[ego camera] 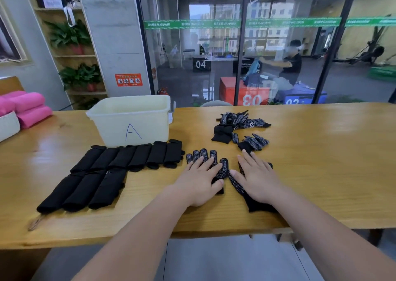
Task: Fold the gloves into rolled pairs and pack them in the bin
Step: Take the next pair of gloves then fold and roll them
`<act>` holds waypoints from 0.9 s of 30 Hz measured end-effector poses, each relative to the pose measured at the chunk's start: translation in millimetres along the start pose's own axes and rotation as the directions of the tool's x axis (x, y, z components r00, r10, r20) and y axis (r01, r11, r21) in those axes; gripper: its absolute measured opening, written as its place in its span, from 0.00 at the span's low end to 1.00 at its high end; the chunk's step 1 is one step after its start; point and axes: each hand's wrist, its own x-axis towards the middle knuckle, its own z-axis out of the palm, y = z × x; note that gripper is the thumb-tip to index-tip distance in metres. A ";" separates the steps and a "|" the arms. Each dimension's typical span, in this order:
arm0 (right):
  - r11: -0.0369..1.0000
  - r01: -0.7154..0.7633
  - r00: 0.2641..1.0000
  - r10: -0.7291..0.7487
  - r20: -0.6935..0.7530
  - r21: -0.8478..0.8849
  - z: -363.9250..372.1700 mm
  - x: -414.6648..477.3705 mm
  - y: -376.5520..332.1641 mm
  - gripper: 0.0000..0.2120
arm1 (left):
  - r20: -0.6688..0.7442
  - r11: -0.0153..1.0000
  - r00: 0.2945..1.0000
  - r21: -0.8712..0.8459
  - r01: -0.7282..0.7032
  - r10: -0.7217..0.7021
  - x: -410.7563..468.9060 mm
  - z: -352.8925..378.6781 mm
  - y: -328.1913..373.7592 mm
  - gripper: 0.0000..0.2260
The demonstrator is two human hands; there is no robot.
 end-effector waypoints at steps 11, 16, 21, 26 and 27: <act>0.999 -0.038 0.999 0.038 -0.007 0.032 -12.8 -15.3 -0.3 0.38 | -0.127 0.988 0.982 -0.083 0.129 -0.139 6.3 2.5 8.7 0.31; 0.995 -0.096 0.991 0.095 0.098 -0.002 -12.6 35.7 17.2 0.40 | -0.026 0.981 0.981 -0.006 0.195 -0.195 27.3 7.1 12.0 0.35; 0.990 -0.138 0.988 0.139 0.066 -0.015 -9.0 71.4 30.9 0.41 | -0.035 0.982 0.982 0.026 0.188 -0.187 42.0 10.1 7.0 0.36; 0.984 -0.177 0.984 0.177 -0.007 -0.013 -4.9 94.9 37.3 0.40 | -0.047 0.982 0.981 0.029 0.187 -0.186 51.6 11.0 5.2 0.36; 0.985 -0.174 0.984 0.173 -0.040 -0.015 -4.6 97.7 38.1 0.40 | -0.051 0.982 0.981 0.031 0.189 -0.187 53.5 11.4 4.6 0.36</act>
